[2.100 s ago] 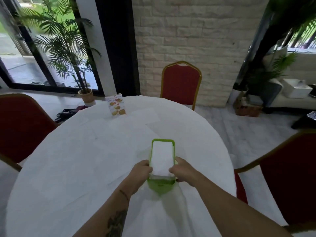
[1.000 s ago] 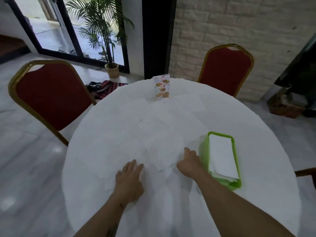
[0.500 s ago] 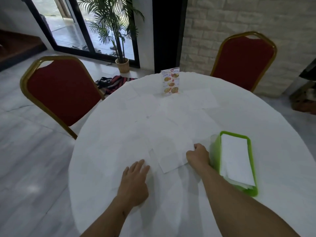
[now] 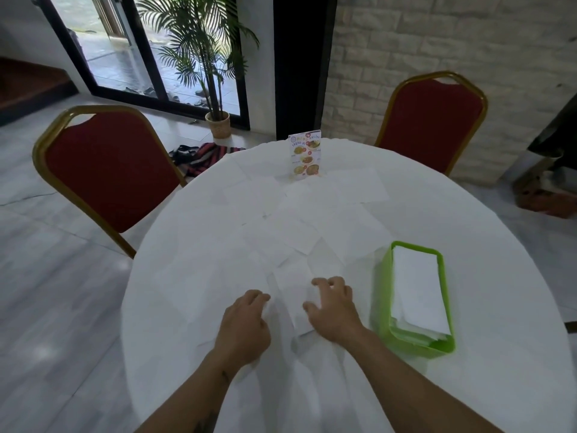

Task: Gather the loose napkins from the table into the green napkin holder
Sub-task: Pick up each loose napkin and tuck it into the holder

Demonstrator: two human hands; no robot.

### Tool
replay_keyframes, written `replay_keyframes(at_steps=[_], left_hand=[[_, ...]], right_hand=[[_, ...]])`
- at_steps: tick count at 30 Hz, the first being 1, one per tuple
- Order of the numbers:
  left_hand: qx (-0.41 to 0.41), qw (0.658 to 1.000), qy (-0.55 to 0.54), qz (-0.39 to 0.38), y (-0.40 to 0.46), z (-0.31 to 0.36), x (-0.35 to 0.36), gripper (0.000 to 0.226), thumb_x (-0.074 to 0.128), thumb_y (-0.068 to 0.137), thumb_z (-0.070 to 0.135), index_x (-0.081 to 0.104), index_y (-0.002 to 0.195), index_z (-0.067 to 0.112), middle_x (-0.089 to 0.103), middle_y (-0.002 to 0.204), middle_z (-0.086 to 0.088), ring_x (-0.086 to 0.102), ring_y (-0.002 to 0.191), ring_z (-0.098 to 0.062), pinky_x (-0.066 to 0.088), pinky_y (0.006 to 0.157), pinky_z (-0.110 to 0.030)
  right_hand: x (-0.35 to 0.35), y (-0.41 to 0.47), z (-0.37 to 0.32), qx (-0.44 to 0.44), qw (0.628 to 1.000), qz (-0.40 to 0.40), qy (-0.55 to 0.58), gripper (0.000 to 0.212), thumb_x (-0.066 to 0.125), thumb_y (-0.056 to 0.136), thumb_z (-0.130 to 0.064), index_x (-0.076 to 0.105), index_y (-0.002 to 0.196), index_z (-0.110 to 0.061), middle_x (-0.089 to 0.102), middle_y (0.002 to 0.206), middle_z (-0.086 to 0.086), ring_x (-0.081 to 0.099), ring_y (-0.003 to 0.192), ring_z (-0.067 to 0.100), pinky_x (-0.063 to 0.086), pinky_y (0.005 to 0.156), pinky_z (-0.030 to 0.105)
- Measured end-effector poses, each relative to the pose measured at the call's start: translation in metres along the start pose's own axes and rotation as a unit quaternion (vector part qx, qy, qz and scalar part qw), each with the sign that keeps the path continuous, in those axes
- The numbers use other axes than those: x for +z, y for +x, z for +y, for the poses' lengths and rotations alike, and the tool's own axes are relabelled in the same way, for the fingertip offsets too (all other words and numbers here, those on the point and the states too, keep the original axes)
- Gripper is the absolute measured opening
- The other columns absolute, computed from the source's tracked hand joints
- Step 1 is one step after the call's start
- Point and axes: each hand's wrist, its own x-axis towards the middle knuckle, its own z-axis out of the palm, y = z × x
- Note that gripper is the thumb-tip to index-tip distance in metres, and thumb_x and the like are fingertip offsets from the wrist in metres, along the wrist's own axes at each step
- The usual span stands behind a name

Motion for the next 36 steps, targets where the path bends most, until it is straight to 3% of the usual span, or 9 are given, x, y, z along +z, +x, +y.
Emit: replay_keyframes(at_steps=[3,8,11,13,16,23,28,33,36], left_hand=[[0.023,0.999,0.016,-0.038,-0.001,0.009,0.001,0.059,0.04,0.085,0.012,0.035,0.143,0.023,0.032,0.152,0.005,0.031,0.138,-0.019,0.026,0.116,-0.034],[0.079,0.989,0.082,-0.095,-0.007,0.013,0.01,0.061,0.039,0.088,0.014,0.029,0.147,0.024,0.021,0.159,0.002,0.015,0.146,-0.019,0.013,0.12,-0.036],[0.094,0.981,0.122,-0.121,-0.01,0.01,0.014,0.061,0.038,0.088,0.016,0.027,0.147,0.026,0.014,0.161,0.002,0.008,0.148,-0.02,0.01,0.121,-0.039],[0.095,0.979,0.129,-0.126,-0.011,0.009,0.014,0.062,0.039,0.087,0.015,0.028,0.147,0.027,0.014,0.161,0.003,0.007,0.148,-0.02,0.009,0.121,-0.041],[0.095,0.979,0.131,-0.127,-0.013,0.008,0.012,0.06,0.04,0.088,0.015,0.031,0.146,0.027,0.017,0.16,0.003,0.007,0.148,-0.02,0.009,0.121,-0.04],[0.072,0.997,-0.026,-0.024,-0.013,0.034,0.0,0.054,0.044,0.086,0.012,0.045,0.138,0.024,0.038,0.15,0.005,0.03,0.139,-0.016,0.026,0.116,-0.036],[0.084,0.983,-0.154,0.053,0.009,0.085,-0.013,0.048,0.051,0.082,0.005,0.056,0.127,0.019,0.052,0.134,0.001,0.046,0.125,-0.019,0.037,0.107,-0.031],[0.117,0.975,-0.187,0.01,0.021,0.139,-0.01,0.049,0.049,0.084,0.008,0.051,0.131,0.022,0.05,0.136,0.002,0.044,0.127,-0.017,0.032,0.105,-0.025],[0.138,0.977,-0.154,-0.054,0.019,0.158,0.003,0.05,0.048,0.086,0.012,0.047,0.135,0.024,0.047,0.139,0.001,0.042,0.13,-0.017,0.033,0.11,-0.03]], right_hand=[[-0.001,0.013,-0.002,0.099,0.989,0.032,0.106,0.053,0.049,0.092,-0.027,0.039,0.142,-0.013,0.039,0.142,0.013,0.039,0.129,0.032,0.035,0.107,0.041],[0.003,0.015,-0.011,0.143,0.98,-0.006,0.138,0.043,0.051,0.085,-0.019,0.049,0.127,-0.012,0.056,0.122,0.007,0.056,0.111,0.027,0.045,0.085,0.033],[0.007,0.015,-0.016,0.14,0.974,-0.026,0.177,0.022,0.053,0.082,-0.018,0.061,0.103,-0.018,0.062,0.1,0.003,0.059,0.092,0.021,0.047,0.077,0.029],[0.007,0.013,-0.019,0.136,0.969,-0.03,0.204,0.009,0.053,0.082,-0.014,0.059,0.078,-0.018,0.06,0.08,0.001,0.057,0.076,0.019,0.044,0.063,0.026],[0.005,0.007,-0.019,0.128,0.968,-0.011,0.218,0.027,0.052,0.08,-0.007,0.042,0.058,-0.02,0.047,0.062,-0.003,0.045,0.059,0.016,0.033,0.052,0.026],[-0.026,-0.016,-0.021,0.048,0.967,0.082,0.238,0.022,0.056,0.082,-0.007,0.054,0.062,-0.016,0.053,0.059,-0.005,0.047,0.056,0.012,0.037,0.052,0.025],[-0.088,-0.034,-0.005,0.014,0.959,0.173,0.226,0.019,0.056,0.082,-0.006,0.056,0.064,-0.012,0.049,0.057,-0.006,0.042,0.051,0.007,0.033,0.046,0.016],[-0.135,-0.049,0.045,0.096,0.933,0.248,0.243,0.012,0.052,0.078,-0.002,0.059,0.069,-0.005,0.05,0.064,-0.004,0.045,0.061,0.017,0.034,0.051,0.026],[-0.144,-0.062,0.08,0.178,0.923,0.248,0.236,0.014,0.048,0.075,-0.001,0.057,0.066,-0.008,0.056,0.067,0.005,0.054,0.067,0.026,0.04,0.056,0.028]])
